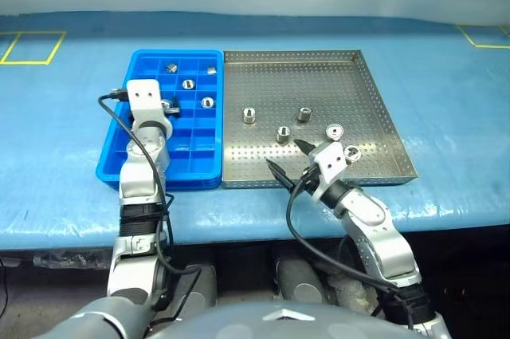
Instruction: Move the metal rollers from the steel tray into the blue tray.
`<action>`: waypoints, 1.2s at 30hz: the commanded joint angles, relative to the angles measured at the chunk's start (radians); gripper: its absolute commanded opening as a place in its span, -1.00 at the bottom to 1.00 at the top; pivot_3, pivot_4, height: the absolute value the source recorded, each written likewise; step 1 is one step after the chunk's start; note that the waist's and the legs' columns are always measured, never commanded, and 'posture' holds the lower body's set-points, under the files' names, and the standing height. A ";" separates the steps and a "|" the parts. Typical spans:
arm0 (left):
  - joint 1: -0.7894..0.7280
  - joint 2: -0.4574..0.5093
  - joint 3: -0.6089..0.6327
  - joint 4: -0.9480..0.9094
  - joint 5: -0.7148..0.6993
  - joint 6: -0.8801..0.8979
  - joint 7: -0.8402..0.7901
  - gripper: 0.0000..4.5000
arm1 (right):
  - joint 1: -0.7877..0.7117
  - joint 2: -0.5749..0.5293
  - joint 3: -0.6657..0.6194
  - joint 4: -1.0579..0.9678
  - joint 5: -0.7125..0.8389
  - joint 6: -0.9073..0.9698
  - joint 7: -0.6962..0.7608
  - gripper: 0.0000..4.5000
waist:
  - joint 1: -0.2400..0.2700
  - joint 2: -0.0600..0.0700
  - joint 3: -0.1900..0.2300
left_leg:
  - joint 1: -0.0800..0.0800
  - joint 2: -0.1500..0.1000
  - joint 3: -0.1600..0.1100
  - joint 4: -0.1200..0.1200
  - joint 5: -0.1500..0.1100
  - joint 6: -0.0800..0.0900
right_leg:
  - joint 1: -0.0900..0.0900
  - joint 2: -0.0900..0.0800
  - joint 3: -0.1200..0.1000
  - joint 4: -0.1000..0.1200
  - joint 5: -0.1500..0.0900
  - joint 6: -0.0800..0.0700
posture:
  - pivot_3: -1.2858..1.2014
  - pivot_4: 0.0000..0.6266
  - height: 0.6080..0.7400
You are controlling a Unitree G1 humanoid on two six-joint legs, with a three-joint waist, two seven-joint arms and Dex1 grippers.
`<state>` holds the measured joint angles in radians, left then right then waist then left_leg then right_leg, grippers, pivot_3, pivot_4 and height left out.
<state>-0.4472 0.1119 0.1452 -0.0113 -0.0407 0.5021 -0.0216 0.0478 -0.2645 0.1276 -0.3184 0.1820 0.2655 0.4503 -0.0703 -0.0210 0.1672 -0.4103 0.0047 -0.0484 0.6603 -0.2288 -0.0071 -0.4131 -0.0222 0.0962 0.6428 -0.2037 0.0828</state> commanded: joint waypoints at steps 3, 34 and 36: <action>-0.093 0.000 -0.116 0.012 -0.014 -0.061 -0.116 0.93 | 0.002 -0.001 -0.020 -0.038 0.002 -0.008 -0.016 1.00 | 0.000 0.000 0.000 | 0.000 0.000 0.000 0.000 0.000 0.000 | 0.000 0.000 0.000 0.000 -0.001 0.001 | -0.06 -0.52 1.00; -0.239 -0.230 -0.109 0.355 0.072 0.138 0.241 0.93 | 0.118 0.037 -0.024 -0.101 -0.014 -0.030 -0.102 1.00 | -0.145 0.000 0.000 | -0.001 0.000 0.000 -0.001 0.000 0.000 | -0.001 0.001 0.002 0.000 -0.002 0.005 | -0.18 -0.52 1.00; -0.243 -0.237 -0.089 0.381 0.054 0.145 0.241 0.93 | 0.116 0.036 -0.021 -0.100 -0.015 -0.031 -0.100 1.00 | -0.150 0.000 0.000 | -0.001 0.000 0.000 -0.001 0.000 0.000 | -0.001 0.001 0.002 0.000 -0.002 0.005 | -0.18 -0.52 1.00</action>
<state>-0.6711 -0.1150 0.0367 0.3578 0.0252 0.6351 0.2076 0.1705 -0.2304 0.1167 -0.3760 0.1603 0.2600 0.3495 -0.2205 -0.0205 0.1670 -0.4111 0.0047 -0.0480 0.6597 -0.2290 -0.0066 -0.4143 -0.0212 0.0981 0.6429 -0.2062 0.0882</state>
